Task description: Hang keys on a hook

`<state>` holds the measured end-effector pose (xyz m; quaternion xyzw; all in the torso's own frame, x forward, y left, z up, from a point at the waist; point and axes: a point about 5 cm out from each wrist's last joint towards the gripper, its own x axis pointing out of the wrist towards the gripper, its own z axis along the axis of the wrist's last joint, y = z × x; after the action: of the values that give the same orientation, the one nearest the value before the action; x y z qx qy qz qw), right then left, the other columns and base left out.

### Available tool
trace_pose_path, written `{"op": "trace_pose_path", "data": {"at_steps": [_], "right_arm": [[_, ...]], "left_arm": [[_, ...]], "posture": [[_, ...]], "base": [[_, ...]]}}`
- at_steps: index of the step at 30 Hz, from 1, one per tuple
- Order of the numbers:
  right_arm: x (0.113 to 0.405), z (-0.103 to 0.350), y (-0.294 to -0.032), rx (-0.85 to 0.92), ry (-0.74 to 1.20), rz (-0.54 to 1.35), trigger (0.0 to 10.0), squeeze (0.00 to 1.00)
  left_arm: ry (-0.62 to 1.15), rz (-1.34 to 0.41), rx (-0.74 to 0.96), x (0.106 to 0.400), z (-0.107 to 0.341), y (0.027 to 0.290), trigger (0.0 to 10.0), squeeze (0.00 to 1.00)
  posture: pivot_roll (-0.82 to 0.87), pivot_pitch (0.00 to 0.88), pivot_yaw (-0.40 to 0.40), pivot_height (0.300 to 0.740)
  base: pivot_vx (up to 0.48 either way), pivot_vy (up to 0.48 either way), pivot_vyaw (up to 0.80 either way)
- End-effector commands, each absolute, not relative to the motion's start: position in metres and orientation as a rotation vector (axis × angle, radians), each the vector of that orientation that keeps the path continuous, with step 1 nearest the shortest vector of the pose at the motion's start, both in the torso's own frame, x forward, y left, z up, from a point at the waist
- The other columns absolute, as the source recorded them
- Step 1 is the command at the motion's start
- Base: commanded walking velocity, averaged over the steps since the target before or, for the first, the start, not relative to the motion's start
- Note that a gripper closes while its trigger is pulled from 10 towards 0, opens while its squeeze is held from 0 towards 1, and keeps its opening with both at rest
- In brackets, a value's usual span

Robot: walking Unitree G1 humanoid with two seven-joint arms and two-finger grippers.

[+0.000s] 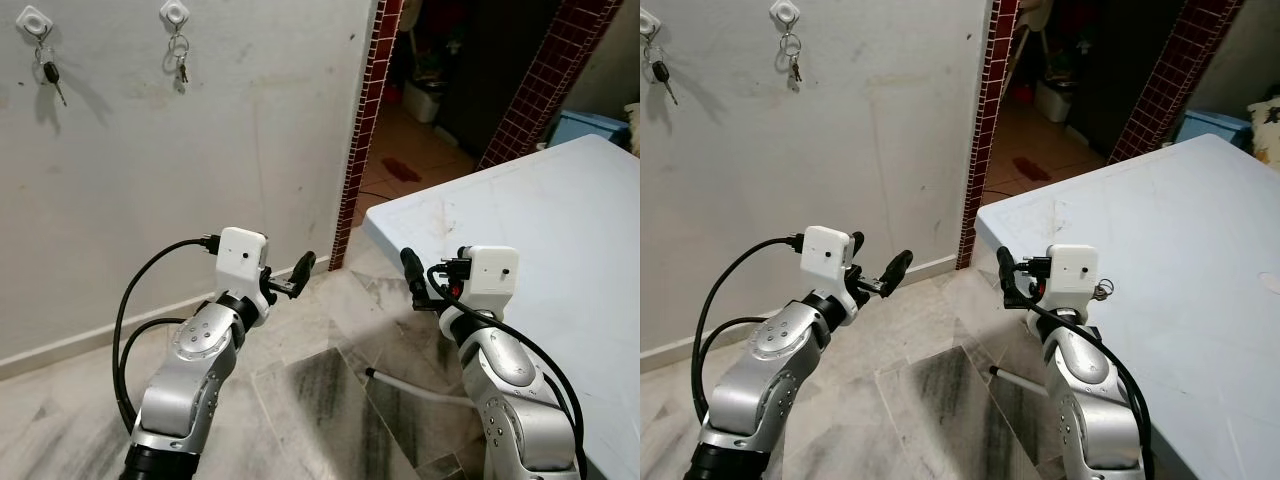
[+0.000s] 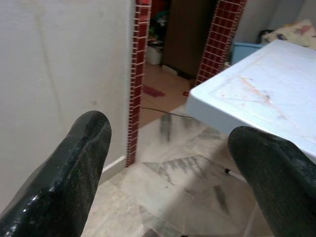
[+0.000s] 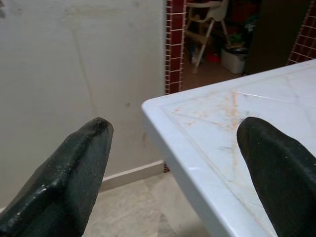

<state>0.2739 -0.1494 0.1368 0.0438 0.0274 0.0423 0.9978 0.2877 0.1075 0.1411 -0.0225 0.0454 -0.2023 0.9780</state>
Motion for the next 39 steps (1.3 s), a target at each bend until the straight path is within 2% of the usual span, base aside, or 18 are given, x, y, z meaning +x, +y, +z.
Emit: {"op": "trace_pose_path", "data": {"at_steps": [1, 28, 39], "right_arm": [[0.2731, 0.1387, -0.1556, 0.086, 0.055, 0.061, 10.0, 0.00], [0.2725, 0.1364, -0.1560, 0.075, 0.068, 0.046, 10.0, 0.00], [0.2731, 0.1352, -0.1541, 0.083, 0.063, 0.036, 10.0, 0.00]], "left_arm": [[0.106, -0.428, -0.048, 0.2877, 0.1395, 0.1039, 10.0, 0.00], [0.148, -0.437, -0.042, 0.2863, 0.1354, 0.1033, 10.0, 0.00], [0.177, -0.451, -0.055, 0.2856, 0.1339, 0.1030, 10.0, 0.00]], "posture": [[0.12, 0.018, -0.076, 0.740], [0.13, 0.024, -0.073, 0.740], [0.14, 0.017, -0.048, 0.740]], "base": [[0.000, 0.000, -0.78], [0.000, 0.000, -0.78], [0.000, 0.000, -0.78]]}}
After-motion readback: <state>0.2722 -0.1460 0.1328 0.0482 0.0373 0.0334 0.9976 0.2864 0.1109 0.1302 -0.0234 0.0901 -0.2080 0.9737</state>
